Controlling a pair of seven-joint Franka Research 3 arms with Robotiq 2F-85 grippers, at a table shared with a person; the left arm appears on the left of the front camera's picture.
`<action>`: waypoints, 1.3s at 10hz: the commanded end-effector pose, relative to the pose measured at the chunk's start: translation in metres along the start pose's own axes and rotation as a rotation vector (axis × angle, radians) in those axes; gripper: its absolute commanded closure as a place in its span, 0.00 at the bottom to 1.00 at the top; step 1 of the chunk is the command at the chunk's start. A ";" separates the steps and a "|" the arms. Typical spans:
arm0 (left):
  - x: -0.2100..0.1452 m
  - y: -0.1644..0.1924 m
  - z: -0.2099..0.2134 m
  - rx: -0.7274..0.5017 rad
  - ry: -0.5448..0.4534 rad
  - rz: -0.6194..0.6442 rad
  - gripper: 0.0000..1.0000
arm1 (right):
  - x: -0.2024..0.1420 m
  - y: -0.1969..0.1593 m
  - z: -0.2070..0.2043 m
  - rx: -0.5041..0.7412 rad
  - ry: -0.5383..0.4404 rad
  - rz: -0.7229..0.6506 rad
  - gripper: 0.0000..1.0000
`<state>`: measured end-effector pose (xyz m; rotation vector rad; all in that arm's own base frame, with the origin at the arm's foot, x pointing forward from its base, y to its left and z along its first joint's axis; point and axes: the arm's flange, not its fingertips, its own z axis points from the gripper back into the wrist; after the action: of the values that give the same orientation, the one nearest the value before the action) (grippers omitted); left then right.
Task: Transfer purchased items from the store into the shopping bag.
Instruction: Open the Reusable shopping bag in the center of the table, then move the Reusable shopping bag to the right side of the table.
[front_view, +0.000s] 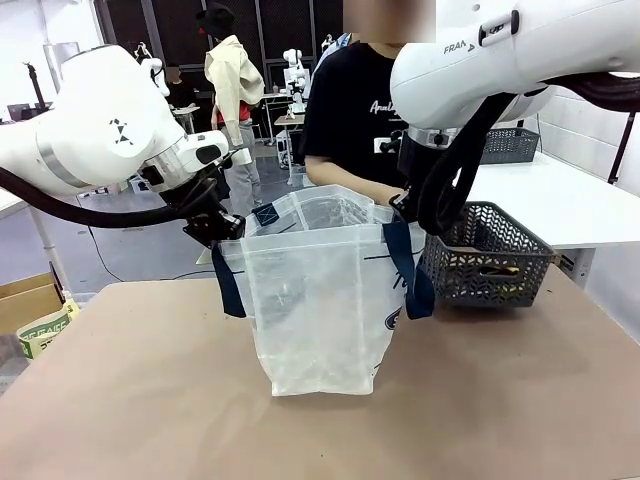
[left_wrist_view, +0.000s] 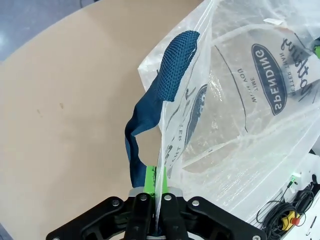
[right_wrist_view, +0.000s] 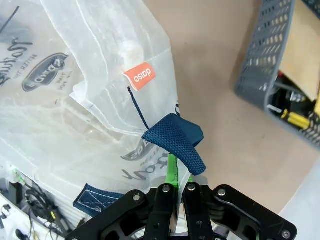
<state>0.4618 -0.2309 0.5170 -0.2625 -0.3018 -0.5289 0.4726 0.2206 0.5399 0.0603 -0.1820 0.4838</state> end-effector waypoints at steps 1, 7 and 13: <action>-0.014 0.017 0.000 0.025 0.012 -0.020 1.00 | 0.000 -0.011 0.000 -0.065 0.018 0.011 1.00; 0.000 0.000 0.000 0.000 0.000 0.000 1.00 | 0.000 0.000 0.000 0.000 0.000 0.000 1.00; 0.000 0.000 0.000 0.000 0.000 0.000 1.00 | 0.000 0.000 0.000 0.000 0.000 0.000 1.00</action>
<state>0.4603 -0.2344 0.5156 -0.2646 -0.2976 -0.5333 0.4714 0.2243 0.5395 0.0632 -0.1818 0.4898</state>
